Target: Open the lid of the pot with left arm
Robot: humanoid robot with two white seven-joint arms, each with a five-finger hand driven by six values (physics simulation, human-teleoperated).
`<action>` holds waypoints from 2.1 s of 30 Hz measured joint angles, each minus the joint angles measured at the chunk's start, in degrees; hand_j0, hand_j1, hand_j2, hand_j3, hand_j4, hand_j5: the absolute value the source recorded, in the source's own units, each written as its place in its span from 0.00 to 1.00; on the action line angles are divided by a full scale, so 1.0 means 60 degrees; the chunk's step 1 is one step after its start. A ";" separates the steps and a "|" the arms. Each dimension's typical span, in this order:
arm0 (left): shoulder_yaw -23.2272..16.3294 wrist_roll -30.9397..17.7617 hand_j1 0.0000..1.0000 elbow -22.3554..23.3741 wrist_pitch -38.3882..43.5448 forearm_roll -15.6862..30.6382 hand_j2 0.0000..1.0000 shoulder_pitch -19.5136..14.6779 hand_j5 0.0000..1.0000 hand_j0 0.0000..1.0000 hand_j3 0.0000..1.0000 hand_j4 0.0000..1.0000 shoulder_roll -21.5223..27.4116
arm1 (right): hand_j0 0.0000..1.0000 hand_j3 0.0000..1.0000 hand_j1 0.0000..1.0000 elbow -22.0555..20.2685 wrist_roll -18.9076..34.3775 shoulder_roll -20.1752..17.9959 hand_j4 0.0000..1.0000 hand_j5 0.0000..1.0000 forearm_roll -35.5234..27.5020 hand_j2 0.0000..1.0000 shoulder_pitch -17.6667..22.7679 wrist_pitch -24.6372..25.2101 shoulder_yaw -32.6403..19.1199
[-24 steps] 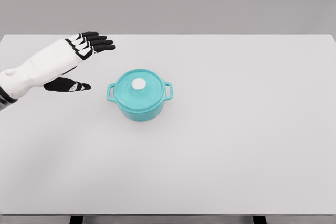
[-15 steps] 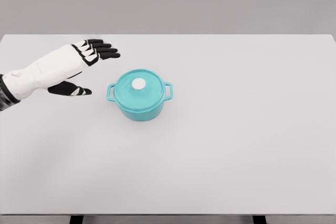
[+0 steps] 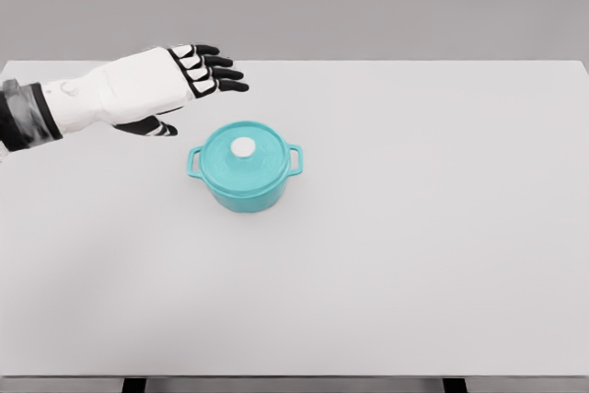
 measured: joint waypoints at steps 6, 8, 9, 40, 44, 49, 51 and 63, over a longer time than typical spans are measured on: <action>-0.0393 -0.0011 1.00 0.0192 -0.0002 -0.0679 1.00 -0.0454 1.00 1.00 1.00 1.00 -0.0497 | 1.00 1.00 1.00 0.0001 0.0000 0.0000 1.00 1.00 0.0000 1.00 0.0000 0.0000 0.0000; -0.0439 -0.0014 1.00 0.0209 -0.0002 -0.0796 1.00 -0.0542 1.00 1.00 1.00 1.00 -0.0635 | 1.00 1.00 1.00 0.0001 0.0000 0.0000 1.00 1.00 0.0000 1.00 0.0000 0.0000 0.0000; -0.0481 -0.0016 1.00 0.0214 -0.0001 -0.0867 1.00 -0.0630 1.00 1.00 1.00 1.00 -0.0676 | 1.00 1.00 1.00 0.0001 0.0000 0.0000 1.00 1.00 0.0000 1.00 0.0000 0.0000 0.0000; -0.1907 -0.0078 1.00 0.0634 -0.0002 -0.2986 1.00 -0.1099 1.00 1.00 1.00 1.00 -0.1347 | 1.00 1.00 1.00 0.0001 0.0000 0.0000 1.00 1.00 0.0000 1.00 0.0000 0.0000 0.0000; -0.2010 -0.0079 1.00 0.0689 -0.0001 -0.2990 1.00 -0.1113 1.00 1.00 1.00 1.00 -0.1410 | 1.00 1.00 1.00 0.0000 0.0000 0.0000 1.00 1.00 0.0000 1.00 0.0000 0.0000 0.0000; -0.2121 -0.0079 1.00 0.0747 -0.0002 -0.3003 1.00 -0.1113 1.00 1.00 1.00 1.00 -0.1458 | 1.00 1.00 1.00 0.0001 0.0000 0.0000 1.00 1.00 0.0000 1.00 0.0000 0.0000 0.0000; -0.2154 -0.0079 1.00 0.0765 -0.0002 -0.3014 1.00 -0.1113 1.00 1.00 1.00 1.00 -0.1463 | 1.00 1.00 1.00 0.0001 0.0000 0.0000 1.00 1.00 0.0000 1.00 0.0000 0.0000 0.0000; -0.2454 -0.0086 1.00 0.0800 -0.0001 -0.3044 1.00 -0.1231 1.00 1.00 1.00 1.00 -0.1371 | 1.00 1.00 1.00 0.0001 0.0000 0.0000 1.00 1.00 0.0000 1.00 0.0000 0.0000 0.0000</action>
